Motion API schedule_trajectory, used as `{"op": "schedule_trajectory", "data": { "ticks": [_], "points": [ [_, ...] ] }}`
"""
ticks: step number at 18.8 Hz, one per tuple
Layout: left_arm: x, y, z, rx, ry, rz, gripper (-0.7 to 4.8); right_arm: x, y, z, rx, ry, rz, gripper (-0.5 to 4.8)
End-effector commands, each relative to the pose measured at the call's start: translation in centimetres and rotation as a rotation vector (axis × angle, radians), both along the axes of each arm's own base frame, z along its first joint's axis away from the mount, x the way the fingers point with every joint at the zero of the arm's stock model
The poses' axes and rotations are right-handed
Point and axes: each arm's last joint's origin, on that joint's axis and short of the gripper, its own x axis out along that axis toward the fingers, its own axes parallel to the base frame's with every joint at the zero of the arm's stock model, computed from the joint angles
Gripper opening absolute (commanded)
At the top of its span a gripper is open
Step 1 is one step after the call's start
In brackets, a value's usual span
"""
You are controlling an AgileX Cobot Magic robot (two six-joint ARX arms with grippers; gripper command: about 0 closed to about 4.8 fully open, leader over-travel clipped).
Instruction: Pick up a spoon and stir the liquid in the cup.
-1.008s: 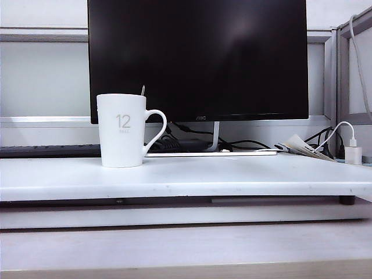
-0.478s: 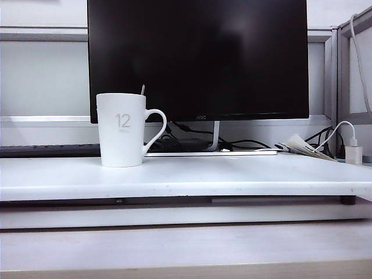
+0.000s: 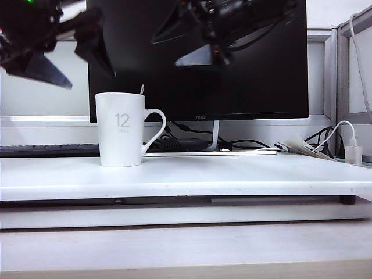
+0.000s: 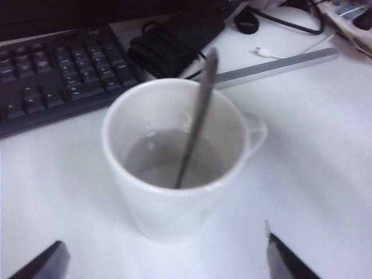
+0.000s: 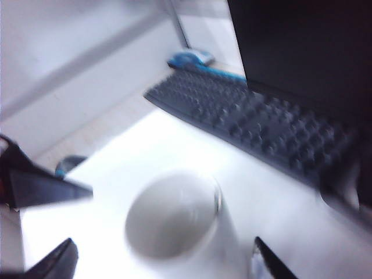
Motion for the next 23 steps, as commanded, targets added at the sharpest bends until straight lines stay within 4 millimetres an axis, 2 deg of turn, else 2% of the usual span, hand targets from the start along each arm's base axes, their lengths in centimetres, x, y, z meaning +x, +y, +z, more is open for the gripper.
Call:
{"op": "schedule_trajectory", "data": {
  "ticks": [1,4,9,14,15,16,18,21,22,23],
  "points": [
    [0.1,0.0,0.6,-0.015,-0.043,-0.001,4.79,1.2,1.8,0.1,0.034,-0.05,0.04,3.87],
    [0.1,0.0,0.9,-0.025,-0.063,-0.002,4.79,2.7,3.8,-1.0,0.033,-0.025,0.068,3.87],
    [0.0,0.0,0.9,-0.026,-0.06,-0.007,4.79,4.0,4.6,-3.9,0.004,0.039,0.061,3.87],
    [-0.1,0.0,0.7,-0.018,-0.042,-0.007,4.79,4.1,5.3,-4.4,-0.004,0.022,0.013,3.85],
    [-0.1,0.0,0.6,-0.014,-0.033,-0.007,4.79,4.1,5.4,-4.6,-0.003,0.019,0.012,3.71],
    [-0.1,0.0,0.6,-0.01,-0.024,-0.007,4.79,4.1,5.6,-4.7,-0.003,0.017,0.014,3.28],
    [-0.2,0.1,0.4,-0.005,-0.011,-0.007,4.79,4.1,5.7,-4.8,-0.005,0.017,0.007,1.48],
    [-0.3,0.1,0.2,0.004,0.009,-0.007,4.79,4.2,5.7,-4.6,0.002,-0.007,-0.023,1.33],
    [-0.3,0.1,0.2,0.008,0.017,-0.007,4.79,4.3,5.7,-4.6,-0.001,-0.008,-0.038,0.95],
    [-0.3,0.1,0.1,0.013,0.028,-0.007,4.79,4.3,5.7,-4.6,-0.003,-0.009,-0.042,-0.09]
  ]
}}
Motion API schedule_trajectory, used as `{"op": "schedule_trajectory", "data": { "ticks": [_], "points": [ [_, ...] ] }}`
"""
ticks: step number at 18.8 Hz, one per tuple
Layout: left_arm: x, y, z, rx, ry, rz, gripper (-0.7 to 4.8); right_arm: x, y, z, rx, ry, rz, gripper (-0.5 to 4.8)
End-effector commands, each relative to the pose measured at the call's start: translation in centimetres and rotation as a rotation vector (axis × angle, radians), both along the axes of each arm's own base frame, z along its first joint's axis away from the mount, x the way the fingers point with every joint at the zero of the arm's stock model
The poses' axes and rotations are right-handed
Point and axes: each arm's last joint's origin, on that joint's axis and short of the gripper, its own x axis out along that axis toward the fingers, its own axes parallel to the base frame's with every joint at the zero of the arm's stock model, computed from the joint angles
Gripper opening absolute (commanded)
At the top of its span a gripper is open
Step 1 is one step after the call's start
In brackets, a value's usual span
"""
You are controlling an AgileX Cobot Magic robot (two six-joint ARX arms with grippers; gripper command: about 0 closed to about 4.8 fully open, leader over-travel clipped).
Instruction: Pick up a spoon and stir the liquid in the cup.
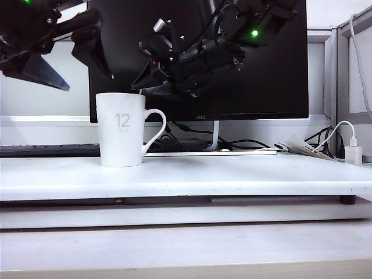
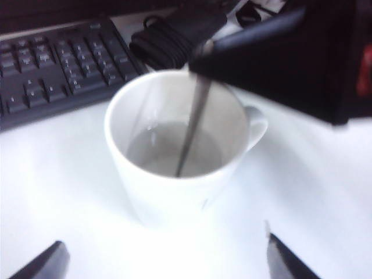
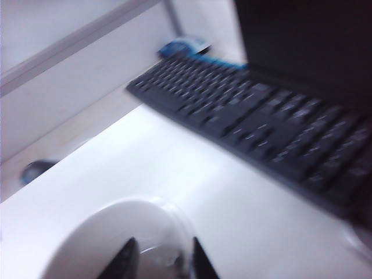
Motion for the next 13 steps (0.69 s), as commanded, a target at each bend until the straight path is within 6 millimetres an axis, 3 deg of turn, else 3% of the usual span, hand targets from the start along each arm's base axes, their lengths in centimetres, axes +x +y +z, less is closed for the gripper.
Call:
{"op": "schedule_trajectory", "data": {
  "ticks": [1,7,13],
  "points": [
    [-0.1,0.0,0.0,0.008,0.014,-0.004,4.79,0.1,0.0,0.6,0.011,-0.029,-0.025,-0.06],
    [-0.1,0.1,0.0,0.013,0.013,0.005,4.79,-0.3,0.0,1.0,0.032,-0.024,0.064,-0.06],
    [0.3,-0.1,1.0,-0.032,-0.087,0.002,4.79,-2.0,-0.3,4.9,0.051,-0.136,0.108,-0.06]
  ]
}}
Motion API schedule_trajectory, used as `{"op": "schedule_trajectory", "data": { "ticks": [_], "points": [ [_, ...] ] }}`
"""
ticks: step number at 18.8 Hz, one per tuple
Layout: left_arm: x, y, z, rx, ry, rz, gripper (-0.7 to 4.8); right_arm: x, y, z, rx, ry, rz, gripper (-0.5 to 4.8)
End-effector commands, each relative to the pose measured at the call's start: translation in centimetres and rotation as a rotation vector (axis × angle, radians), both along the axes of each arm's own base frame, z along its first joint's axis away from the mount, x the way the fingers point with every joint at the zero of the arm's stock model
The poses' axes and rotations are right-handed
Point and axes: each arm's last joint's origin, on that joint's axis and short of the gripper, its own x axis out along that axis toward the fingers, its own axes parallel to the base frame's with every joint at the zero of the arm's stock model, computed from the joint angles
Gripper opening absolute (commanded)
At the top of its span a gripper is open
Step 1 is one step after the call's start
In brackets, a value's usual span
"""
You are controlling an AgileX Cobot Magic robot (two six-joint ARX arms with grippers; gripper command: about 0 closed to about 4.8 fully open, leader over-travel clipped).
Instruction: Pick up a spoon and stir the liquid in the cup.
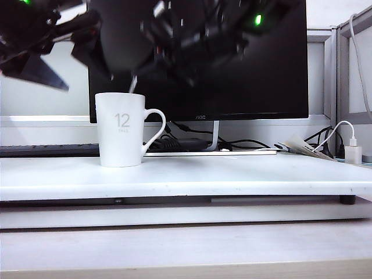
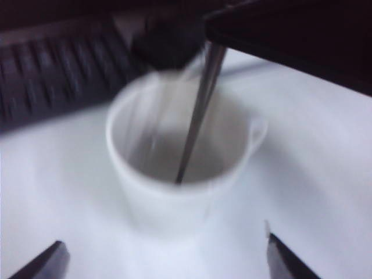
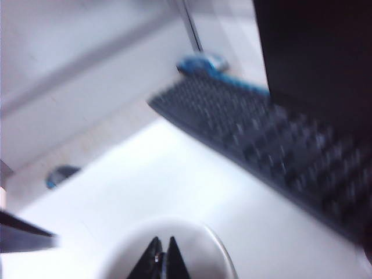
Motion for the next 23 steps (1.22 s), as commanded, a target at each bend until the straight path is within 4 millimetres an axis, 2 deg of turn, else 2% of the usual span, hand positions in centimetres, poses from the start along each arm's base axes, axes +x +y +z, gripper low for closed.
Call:
{"op": "schedule_trajectory", "data": {
  "ticks": [1,4,6,8,11,16,20,23],
  "points": [
    [0.2,-0.1,0.8,-0.026,-0.067,0.0,4.79,-0.9,-0.1,2.4,0.005,-0.095,0.035,-0.06],
    [0.1,-0.1,0.7,-0.023,-0.051,-0.008,4.79,-1.2,0.2,4.0,-0.197,-0.168,0.028,-0.06],
    [0.1,-0.1,0.7,-0.023,-0.051,-0.007,4.79,-1.2,0.3,5.0,-0.254,-0.206,-0.008,-0.06],
    [0.1,-0.1,0.7,-0.022,-0.051,-0.007,4.79,-1.3,0.6,5.2,-0.319,-0.243,-0.058,-0.06],
    [0.1,0.0,0.6,-0.02,-0.045,-0.007,4.79,-1.4,1.6,4.5,-0.394,-0.321,-0.078,-0.06],
    [0.1,0.0,0.5,0.005,-0.042,-0.008,4.79,-1.4,3.7,2.9,-0.33,-0.343,0.055,-0.06],
    [-0.1,0.1,0.2,0.076,-0.032,-0.036,4.79,-2.1,3.2,2.0,-0.403,-0.236,0.116,-0.06],
    [-0.7,0.4,1.0,0.069,-0.06,-0.031,4.79,-3.0,2.5,1.4,-0.494,-0.18,0.189,-0.06]
  ]
}}
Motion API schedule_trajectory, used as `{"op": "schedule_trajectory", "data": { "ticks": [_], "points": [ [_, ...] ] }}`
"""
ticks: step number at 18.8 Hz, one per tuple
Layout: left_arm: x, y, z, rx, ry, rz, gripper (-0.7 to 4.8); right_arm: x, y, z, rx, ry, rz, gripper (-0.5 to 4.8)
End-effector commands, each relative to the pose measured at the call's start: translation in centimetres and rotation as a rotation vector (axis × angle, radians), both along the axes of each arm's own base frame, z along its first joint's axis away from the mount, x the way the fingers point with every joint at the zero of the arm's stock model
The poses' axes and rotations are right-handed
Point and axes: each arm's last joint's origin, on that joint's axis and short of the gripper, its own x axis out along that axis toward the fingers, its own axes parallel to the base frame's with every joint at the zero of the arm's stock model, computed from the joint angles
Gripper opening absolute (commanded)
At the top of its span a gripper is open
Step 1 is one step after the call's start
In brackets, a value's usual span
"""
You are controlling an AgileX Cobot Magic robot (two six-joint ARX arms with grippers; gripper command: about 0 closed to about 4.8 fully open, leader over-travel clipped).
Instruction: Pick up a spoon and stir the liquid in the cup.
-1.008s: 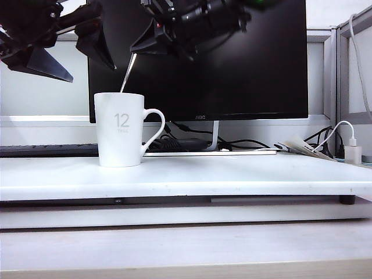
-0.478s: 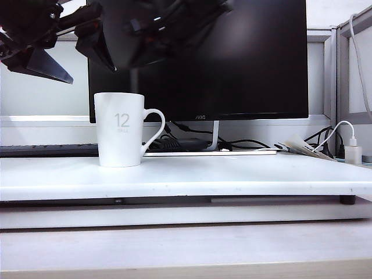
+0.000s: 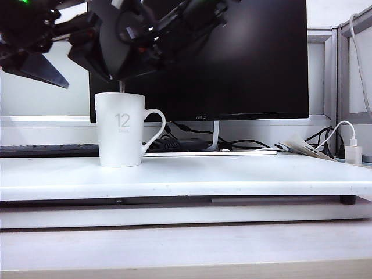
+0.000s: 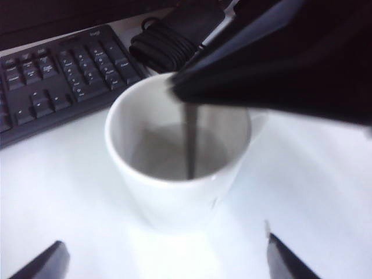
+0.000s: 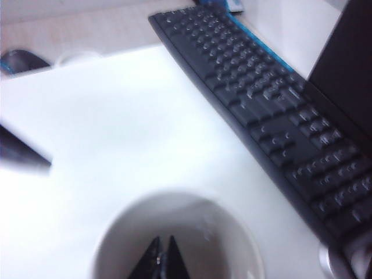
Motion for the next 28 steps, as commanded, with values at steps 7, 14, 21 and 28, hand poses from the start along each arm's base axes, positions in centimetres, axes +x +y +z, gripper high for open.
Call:
{"op": "schedule_trajectory", "data": {
  "ticks": [7,14,21,28],
  "points": [
    [-0.6,2.7,1.2,-0.038,0.014,0.019,4.79,1.0,-1.7,1.1,0.026,0.027,-0.12,-0.06],
    [-0.7,4.0,1.4,-0.004,0.013,0.049,4.79,-0.4,-1.4,1.0,0.049,0.195,0.128,-0.06],
    [-1.3,4.6,1.9,-0.043,0.016,0.004,4.79,0.4,-1.8,0.9,-0.102,0.033,-0.117,-0.06],
    [-1.4,4.6,1.8,-0.052,0.023,-0.011,4.79,0.0,-0.3,4.5,0.126,-0.039,0.069,-0.06]
  ]
}}
